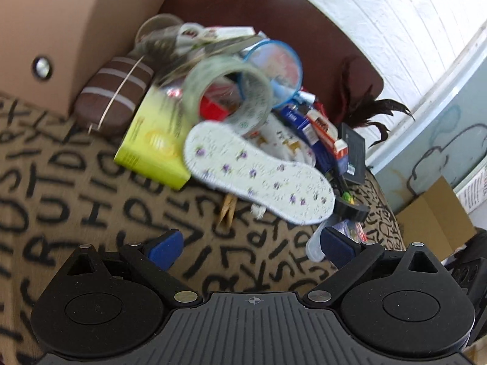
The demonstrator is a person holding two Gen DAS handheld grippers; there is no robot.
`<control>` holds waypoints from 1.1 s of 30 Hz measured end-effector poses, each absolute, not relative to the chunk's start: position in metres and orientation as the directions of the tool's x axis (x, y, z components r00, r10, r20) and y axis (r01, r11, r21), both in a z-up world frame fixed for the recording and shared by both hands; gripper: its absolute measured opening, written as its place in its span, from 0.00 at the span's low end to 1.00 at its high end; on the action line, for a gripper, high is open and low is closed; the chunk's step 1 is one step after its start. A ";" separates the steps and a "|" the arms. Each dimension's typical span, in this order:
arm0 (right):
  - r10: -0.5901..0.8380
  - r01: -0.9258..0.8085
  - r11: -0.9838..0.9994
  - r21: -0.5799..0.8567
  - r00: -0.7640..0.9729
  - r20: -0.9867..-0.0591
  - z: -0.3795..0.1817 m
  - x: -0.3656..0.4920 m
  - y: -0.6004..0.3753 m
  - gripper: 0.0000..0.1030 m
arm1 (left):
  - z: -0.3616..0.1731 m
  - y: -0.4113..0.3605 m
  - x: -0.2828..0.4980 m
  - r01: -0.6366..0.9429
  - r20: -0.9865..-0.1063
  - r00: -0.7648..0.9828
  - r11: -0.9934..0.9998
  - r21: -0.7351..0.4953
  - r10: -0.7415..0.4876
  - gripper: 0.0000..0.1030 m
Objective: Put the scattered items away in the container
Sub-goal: 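Return the left gripper to the pile and reach for the floral insole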
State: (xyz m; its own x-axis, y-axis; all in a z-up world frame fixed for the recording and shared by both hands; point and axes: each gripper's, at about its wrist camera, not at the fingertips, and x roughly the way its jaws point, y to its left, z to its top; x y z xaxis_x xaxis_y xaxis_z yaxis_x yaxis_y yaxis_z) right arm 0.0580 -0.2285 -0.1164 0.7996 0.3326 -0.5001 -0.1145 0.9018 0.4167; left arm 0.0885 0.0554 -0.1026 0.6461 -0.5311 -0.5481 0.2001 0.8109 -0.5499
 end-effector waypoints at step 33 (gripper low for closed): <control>0.313 -0.132 0.922 0.363 0.807 -0.501 -0.121 0.134 -0.230 0.91 | -0.100 0.046 0.173 0.224 -0.551 0.723 0.896 -0.383 -0.416 0.97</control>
State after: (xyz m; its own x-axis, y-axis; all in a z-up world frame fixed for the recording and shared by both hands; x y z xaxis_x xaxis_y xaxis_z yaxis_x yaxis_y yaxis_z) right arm 0.1343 -0.2299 -0.1205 0.8068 0.3129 -0.5011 -0.1320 0.9223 0.3632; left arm 0.1727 0.0457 -0.1005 0.7231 -0.4162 -0.5512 0.2241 0.8963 -0.3827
